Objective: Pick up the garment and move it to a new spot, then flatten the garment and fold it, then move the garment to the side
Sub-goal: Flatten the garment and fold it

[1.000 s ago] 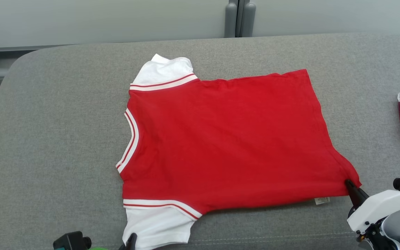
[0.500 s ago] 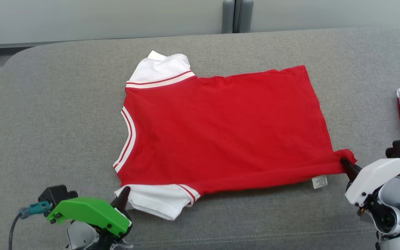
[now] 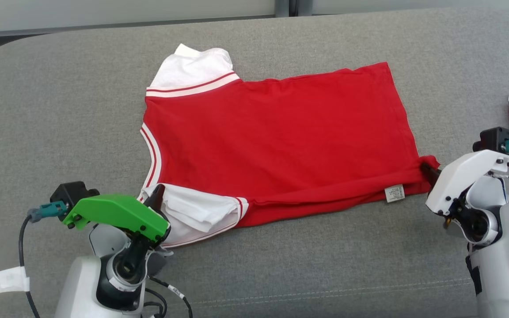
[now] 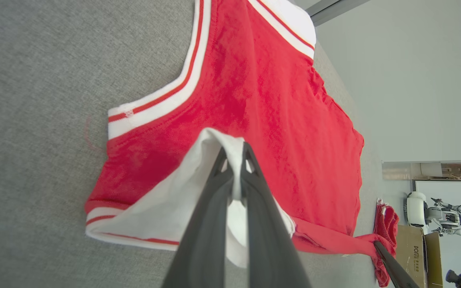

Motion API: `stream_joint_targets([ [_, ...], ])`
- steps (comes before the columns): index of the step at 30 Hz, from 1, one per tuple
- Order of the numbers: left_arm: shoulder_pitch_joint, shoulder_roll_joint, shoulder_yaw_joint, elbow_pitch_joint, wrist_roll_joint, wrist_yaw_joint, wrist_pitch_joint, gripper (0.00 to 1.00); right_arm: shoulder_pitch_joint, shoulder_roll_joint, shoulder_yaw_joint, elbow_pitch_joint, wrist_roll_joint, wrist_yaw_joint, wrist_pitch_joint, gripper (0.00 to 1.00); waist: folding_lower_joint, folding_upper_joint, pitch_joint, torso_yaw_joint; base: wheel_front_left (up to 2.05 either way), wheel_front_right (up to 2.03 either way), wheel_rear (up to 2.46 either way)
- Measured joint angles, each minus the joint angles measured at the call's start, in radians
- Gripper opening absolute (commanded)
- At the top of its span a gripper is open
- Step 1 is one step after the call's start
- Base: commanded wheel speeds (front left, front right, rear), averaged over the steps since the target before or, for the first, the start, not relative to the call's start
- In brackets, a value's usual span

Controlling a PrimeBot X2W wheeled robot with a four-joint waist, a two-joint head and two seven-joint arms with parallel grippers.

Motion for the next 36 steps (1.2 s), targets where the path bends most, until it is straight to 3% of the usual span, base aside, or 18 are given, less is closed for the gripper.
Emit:
stream_joint_targets([
  [10,-0.088,-0.001,0.009,0.087,0.000,-0.012,-0.027,0.00,-0.131,-0.018,0.031,0.152,-0.030,0.000,-0.021,0.00,0.0001,0.0000,0.046,-0.015,0.00,0.00,0.00],
  [11,-0.095,-0.001,0.009,0.094,0.000,-0.012,-0.030,0.00,-0.142,-0.018,0.035,0.165,-0.031,0.000,-0.026,0.05,0.0000,0.0000,0.049,-0.015,0.00,0.00,0.00],
  [13,-0.107,0.000,0.007,0.107,0.007,-0.016,-0.036,0.00,-0.160,-0.018,0.042,0.188,-0.030,0.000,-0.039,0.48,0.0001,0.0000,0.054,-0.015,0.00,0.00,0.00],
  [14,-0.113,0.000,0.004,0.113,0.010,-0.016,-0.039,0.23,-0.170,-0.017,0.044,0.198,-0.030,0.000,-0.050,0.89,0.0000,0.0000,0.056,-0.015,0.00,0.00,0.00],
  [15,-0.119,0.000,0.004,0.119,0.012,-0.016,-0.040,0.83,-0.179,-0.017,0.051,0.205,-0.027,0.000,-0.060,1.00,0.0001,0.0000,0.058,-0.015,0.00,0.00,0.00],
  [16,-0.124,0.001,0.005,0.123,0.016,-0.017,-0.049,1.00,-0.189,-0.015,0.051,0.213,-0.024,0.000,-0.074,1.00,0.0000,0.0000,0.059,-0.015,0.00,0.00,0.00],
  [29,-0.141,0.019,0.020,0.116,0.035,-0.101,-0.152,1.00,-0.254,-0.036,0.039,0.264,0.055,0.000,-0.275,1.00,0.0000,0.0000,0.052,-0.017,0.00,0.00,0.00],
  [36,-0.008,0.057,-0.015,0.037,0.096,-0.154,-0.227,1.00,-0.160,-0.071,0.038,0.186,0.119,0.000,-0.368,1.00,0.0000,0.0000,0.027,-0.021,0.00,0.00,0.00],
])
